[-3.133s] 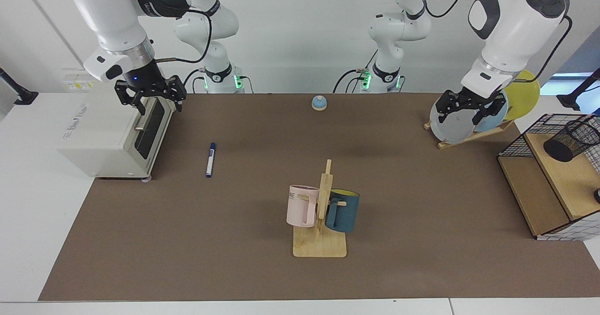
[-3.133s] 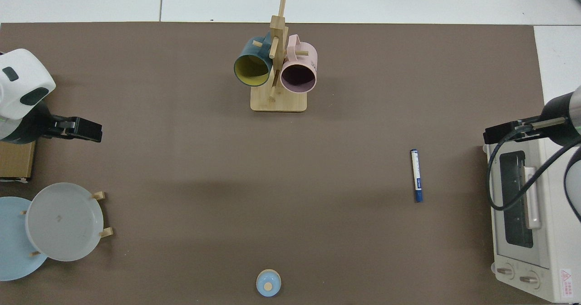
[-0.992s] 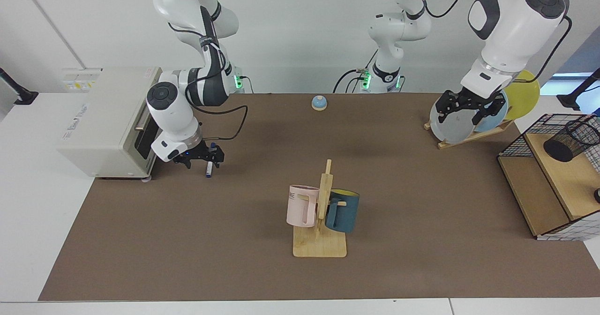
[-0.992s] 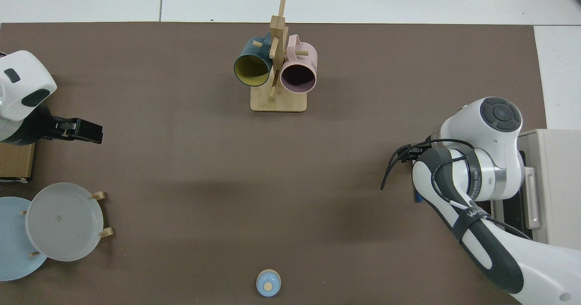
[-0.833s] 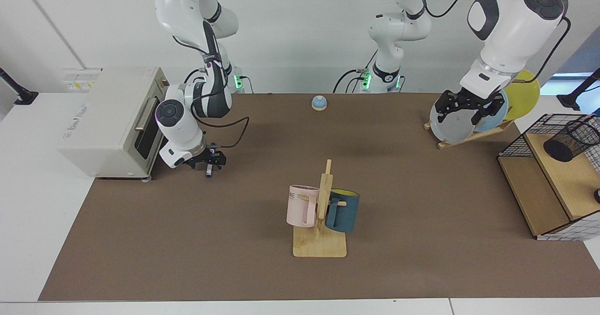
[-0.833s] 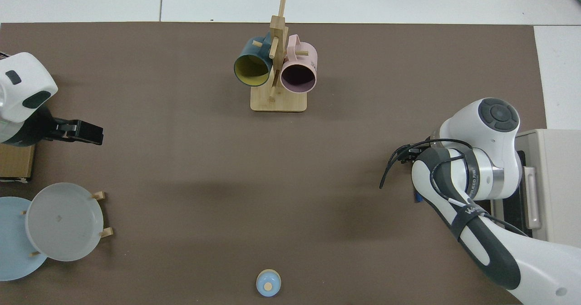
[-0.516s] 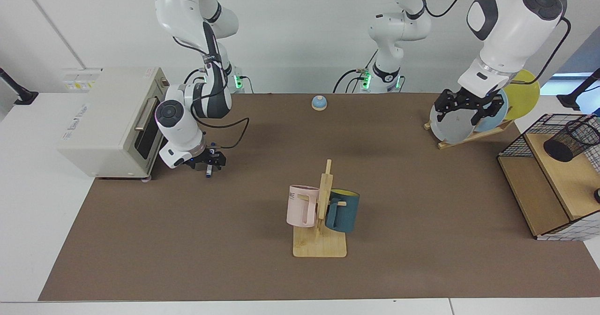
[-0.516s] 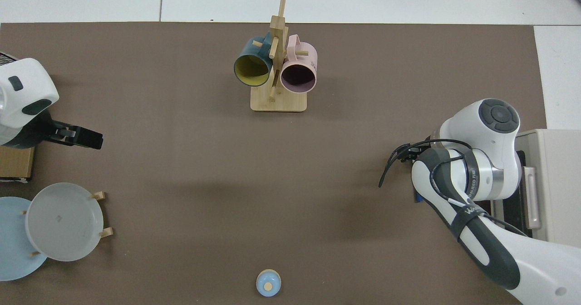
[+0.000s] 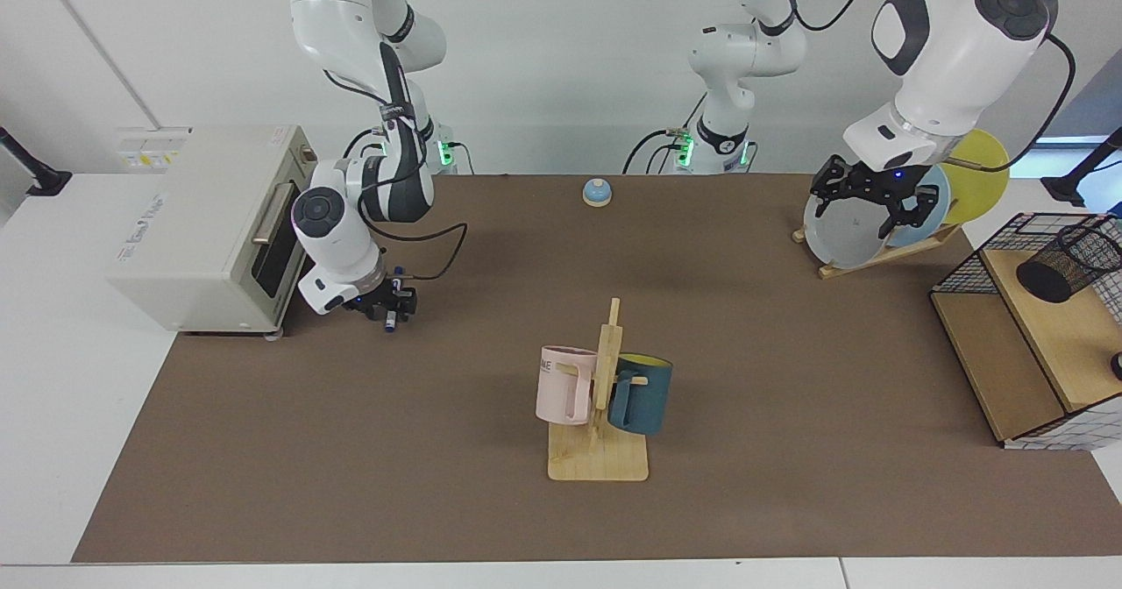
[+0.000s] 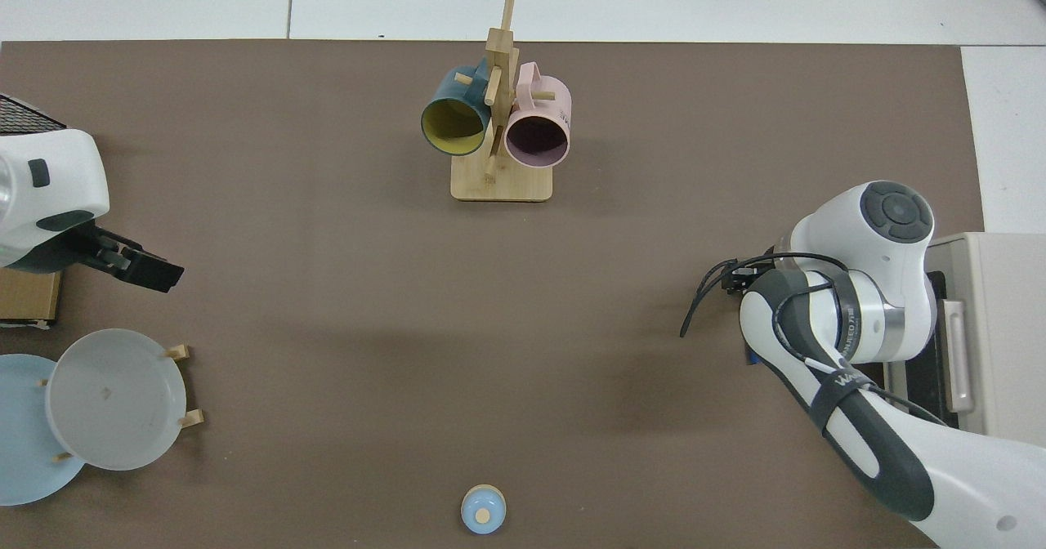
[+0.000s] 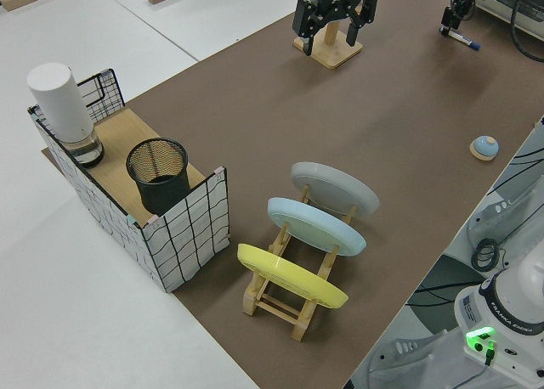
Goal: Put markers into pen holder
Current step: 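Reach the right gripper down over the blue-capped marker, then close the right gripper on the marker and lift it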
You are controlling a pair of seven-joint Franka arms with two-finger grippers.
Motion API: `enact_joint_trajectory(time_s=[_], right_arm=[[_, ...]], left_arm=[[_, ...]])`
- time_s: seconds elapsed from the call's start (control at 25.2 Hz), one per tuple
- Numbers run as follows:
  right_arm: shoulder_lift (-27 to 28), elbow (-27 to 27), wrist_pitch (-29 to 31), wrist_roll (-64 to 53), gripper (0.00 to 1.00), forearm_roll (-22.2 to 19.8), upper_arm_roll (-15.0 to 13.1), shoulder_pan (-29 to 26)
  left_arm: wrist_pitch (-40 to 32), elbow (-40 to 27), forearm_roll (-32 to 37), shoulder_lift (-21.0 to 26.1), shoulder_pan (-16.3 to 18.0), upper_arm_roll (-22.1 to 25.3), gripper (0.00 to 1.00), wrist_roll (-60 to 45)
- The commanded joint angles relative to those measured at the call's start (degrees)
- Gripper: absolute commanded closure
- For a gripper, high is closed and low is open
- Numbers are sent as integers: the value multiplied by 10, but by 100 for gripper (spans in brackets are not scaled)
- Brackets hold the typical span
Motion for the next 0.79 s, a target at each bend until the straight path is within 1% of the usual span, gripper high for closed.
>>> enact_joint_trajectory(time_s=[0.0,0.16,0.28,0.4,0.44,0.52,0.63,0.67,0.75], right_arm=[[-1,-9,18,8,100,16,3,-6],[4,-2,17,6,100,36,3,-10],[3,0,13,7,100,38,3,-9],[-4,11,-1,17,100,38,3,-9],[-9,19,-15,26,100,38,2,-9],[-26,52,-78,68,100,39,2,-9],[-38,114,-170,166,100,42,3,-3],[-40,132,-194,198,100,52,3,0],[-46,159,-226,246,100,95,3,7]], left_arm=[[7,-17,-1,-16,2,2,0,109],[7,-17,-1,-16,2,1,0,157],[9,-17,-6,-16,-1,1,0,206],[6,-18,-7,-16,-5,-3,0,221],[7,-18,-6,-16,-5,-3,0,228],[10,-18,-7,-16,-6,-3,0,270],[23,-18,-7,-16,-7,-5,0,309],[23,-18,-7,-16,-7,-6,0,315],[22,-21,-7,-16,-7,-7,0,326]])
